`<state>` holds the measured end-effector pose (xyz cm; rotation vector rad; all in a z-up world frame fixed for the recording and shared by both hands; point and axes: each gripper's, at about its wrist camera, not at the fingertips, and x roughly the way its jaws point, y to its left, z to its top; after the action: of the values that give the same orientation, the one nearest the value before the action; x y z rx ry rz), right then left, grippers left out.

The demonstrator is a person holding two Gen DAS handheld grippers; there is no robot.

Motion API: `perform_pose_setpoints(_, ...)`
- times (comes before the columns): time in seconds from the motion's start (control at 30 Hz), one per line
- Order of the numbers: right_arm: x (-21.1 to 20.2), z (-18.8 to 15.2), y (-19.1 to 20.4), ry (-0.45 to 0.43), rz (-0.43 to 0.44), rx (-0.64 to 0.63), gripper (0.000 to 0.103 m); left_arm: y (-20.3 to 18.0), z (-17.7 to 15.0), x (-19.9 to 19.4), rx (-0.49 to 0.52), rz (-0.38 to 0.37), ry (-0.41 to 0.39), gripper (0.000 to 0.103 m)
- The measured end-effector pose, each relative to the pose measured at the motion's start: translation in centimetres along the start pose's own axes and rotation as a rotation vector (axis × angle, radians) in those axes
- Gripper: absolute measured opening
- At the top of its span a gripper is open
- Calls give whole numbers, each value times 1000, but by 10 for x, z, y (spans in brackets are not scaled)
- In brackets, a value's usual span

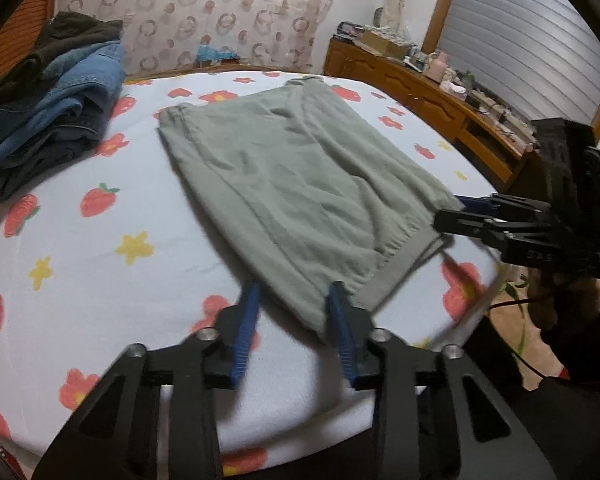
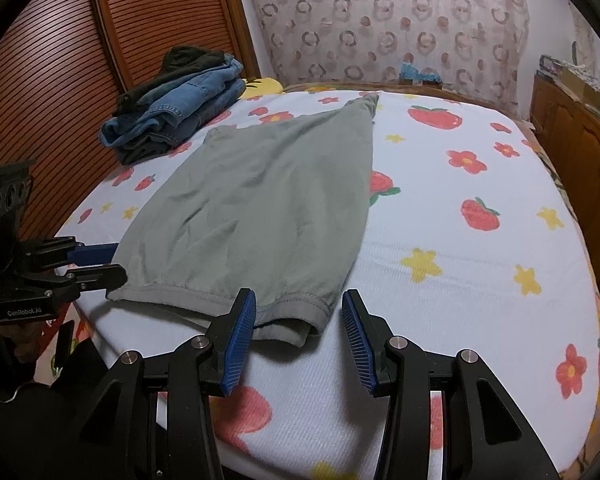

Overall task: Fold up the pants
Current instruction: 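Move both tools to the shorts leg hems and close on them, then lift the hems with both tools, fold them onto the waistband, release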

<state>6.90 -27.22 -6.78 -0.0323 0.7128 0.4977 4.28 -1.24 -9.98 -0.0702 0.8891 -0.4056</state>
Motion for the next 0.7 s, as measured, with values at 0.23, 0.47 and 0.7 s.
perform_pose_setpoints(0.23,0,-1,-2,-2,11,13,47,-2,-1,-1,-5,-22,5,26)
perform_pose_setpoints(0.47,1,-1,1,0,11,13,43,0,0,0,-24,-38,2,26)
perform_pose_setpoints(0.7,-1,2,5,-1,18,-3,27,0,-1,1,-11,-45,2,26)
